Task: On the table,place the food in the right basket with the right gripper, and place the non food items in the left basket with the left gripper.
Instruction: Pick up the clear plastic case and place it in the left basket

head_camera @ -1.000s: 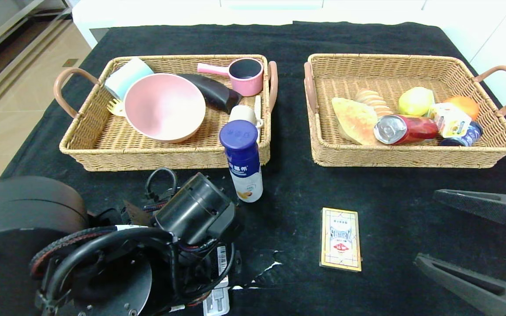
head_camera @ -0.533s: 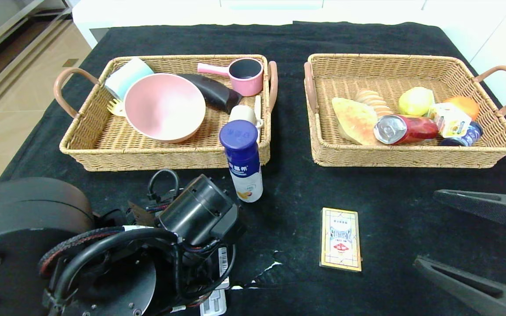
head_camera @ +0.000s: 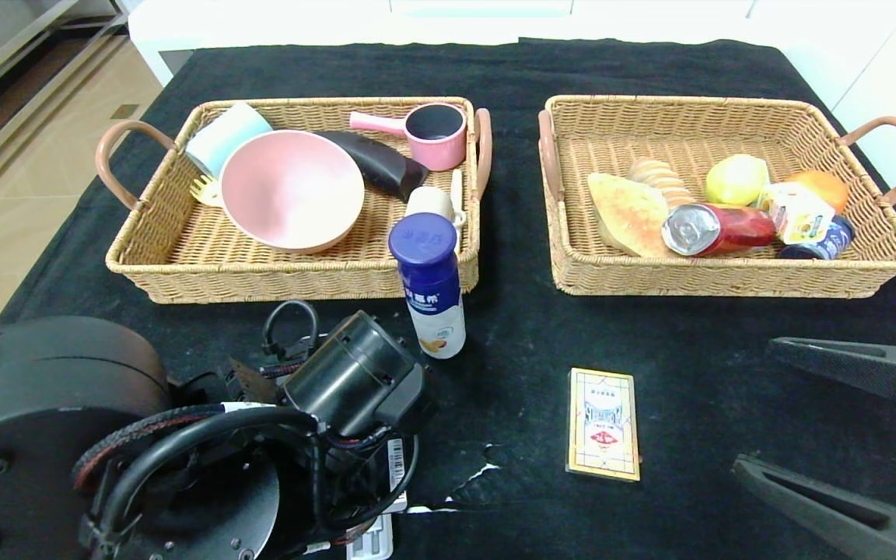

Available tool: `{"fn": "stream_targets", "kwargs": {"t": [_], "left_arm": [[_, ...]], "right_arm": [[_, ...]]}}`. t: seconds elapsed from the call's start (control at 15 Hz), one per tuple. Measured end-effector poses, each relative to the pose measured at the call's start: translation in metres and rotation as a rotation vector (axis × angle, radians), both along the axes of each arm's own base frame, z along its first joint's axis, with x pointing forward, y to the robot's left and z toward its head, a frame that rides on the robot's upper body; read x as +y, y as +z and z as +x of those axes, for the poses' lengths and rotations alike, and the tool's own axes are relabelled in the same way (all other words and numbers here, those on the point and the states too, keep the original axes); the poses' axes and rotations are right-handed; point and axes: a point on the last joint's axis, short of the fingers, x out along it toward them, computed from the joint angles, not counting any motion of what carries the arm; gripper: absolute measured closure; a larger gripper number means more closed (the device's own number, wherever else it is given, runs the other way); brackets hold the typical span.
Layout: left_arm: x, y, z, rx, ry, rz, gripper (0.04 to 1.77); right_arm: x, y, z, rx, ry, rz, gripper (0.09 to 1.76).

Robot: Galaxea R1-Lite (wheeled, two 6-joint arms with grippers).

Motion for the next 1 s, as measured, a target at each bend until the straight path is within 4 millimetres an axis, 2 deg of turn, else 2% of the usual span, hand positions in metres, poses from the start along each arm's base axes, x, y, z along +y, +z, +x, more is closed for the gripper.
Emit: {"fn": "stream_targets", "kwargs": {"t": [0.67, 1.0], "left_arm": [[0.002, 0.003, -0.002, -0.004, -0.027, 0.017, 1.18], [0.008, 0.023, -0.017, -0.068, -0.122, 0.023, 1.18]], "right_arm": [[0.0, -0.001, 0.0, 0.001, 0.001, -0.002, 0.14], [0.0, -0.002, 0.0, 0.002, 0.002, -0.009, 0.14]]}}
